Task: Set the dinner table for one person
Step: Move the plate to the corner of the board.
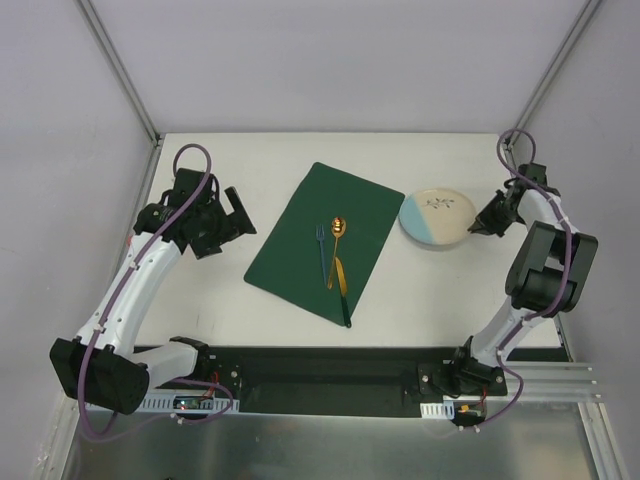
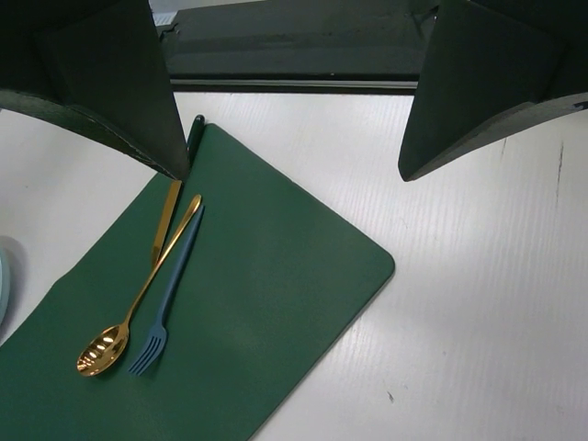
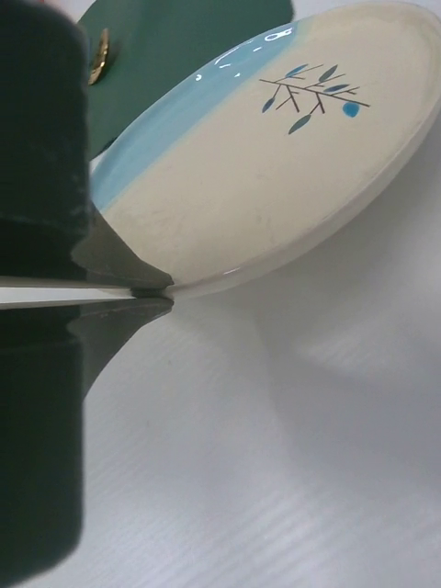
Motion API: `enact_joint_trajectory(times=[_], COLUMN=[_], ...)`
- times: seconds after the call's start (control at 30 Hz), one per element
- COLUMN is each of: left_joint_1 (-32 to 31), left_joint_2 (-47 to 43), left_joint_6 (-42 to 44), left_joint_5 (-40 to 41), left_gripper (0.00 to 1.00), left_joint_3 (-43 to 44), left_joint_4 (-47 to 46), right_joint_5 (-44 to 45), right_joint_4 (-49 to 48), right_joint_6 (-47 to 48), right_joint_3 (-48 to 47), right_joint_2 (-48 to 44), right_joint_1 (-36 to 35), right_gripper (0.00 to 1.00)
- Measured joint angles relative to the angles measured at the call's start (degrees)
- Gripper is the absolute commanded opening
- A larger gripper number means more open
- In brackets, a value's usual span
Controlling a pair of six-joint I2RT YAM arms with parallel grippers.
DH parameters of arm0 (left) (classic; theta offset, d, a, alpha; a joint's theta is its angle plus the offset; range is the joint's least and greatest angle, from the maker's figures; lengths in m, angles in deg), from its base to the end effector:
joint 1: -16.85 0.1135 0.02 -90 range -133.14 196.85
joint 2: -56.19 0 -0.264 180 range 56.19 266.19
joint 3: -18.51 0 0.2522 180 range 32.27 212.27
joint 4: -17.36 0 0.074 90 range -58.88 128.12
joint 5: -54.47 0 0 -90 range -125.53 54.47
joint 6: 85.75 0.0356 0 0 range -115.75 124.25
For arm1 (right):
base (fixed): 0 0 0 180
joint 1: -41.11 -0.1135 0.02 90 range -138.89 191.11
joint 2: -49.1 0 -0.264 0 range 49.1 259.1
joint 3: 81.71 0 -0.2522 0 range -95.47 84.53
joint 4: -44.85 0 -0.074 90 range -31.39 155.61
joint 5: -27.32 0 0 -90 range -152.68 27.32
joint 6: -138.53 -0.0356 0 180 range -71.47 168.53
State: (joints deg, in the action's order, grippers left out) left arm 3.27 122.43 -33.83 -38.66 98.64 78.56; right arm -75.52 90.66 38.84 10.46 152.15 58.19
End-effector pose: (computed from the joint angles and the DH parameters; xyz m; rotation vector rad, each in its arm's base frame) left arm 0.2258 -0.0565 0.3351 -0.4946 2.4012 -0.4777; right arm 0.3614 -0.1028 0.2094 0.5310 2.5594 0.2499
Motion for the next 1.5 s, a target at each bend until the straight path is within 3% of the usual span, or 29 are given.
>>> enact_joint_trajectory(times=[0.4,1.23,1.27,1.33,1.37,1.43,1.47,1.5], left_joint_1=[0.00,0.00,0.00,0.00,0.00,0.00,0.00,0.00], left_joint_2=[-0.90,0.96,0.98,0.98,0.98,0.98,0.98,0.98], left_joint_6=[-0.02,0.02,0.02,0.04,0.04,0.04,0.04,0.04], left_joint_5=[-1.46,-2.91,-2.93,-2.97,-3.02,-3.17,-3.41,-3.54], left_gripper=[0.99,0.99,0.99,0.99,0.99,0.99,0.99,0.99], left_joint_3=[-0.17,-0.42,-0.42,-0.42,-0.42,-0.42,-0.42,-0.42], left_joint_4=[0.00,0.00,0.00,0.00,0.00,0.00,0.00,0.00], right_joint_5=[1.60,9.16,9.35,9.84,10.03,11.02,11.37,11.61], right_joint_4=[0.15,3.30,3.56,3.78,3.98,4.48,4.63,4.68], right_joint_6=[0.28,-0.11,-0.11,-0.09,-0.17,-0.09,0.07,-0.09], right_joint_3=[-0.92,-2.34,-2.51,-2.56,-2.56,-2.56,-2.56,-2.56], right_joint_2=[1.07,4.02,4.31,4.63,4.70,4.74,4.74,4.74], right_joint_1=[10.60,13.90,13.90,13.90,13.90,13.90,13.94,13.99], right_gripper=[0.01,0.01,0.04,0.21,0.35,0.49,0.66,0.73])
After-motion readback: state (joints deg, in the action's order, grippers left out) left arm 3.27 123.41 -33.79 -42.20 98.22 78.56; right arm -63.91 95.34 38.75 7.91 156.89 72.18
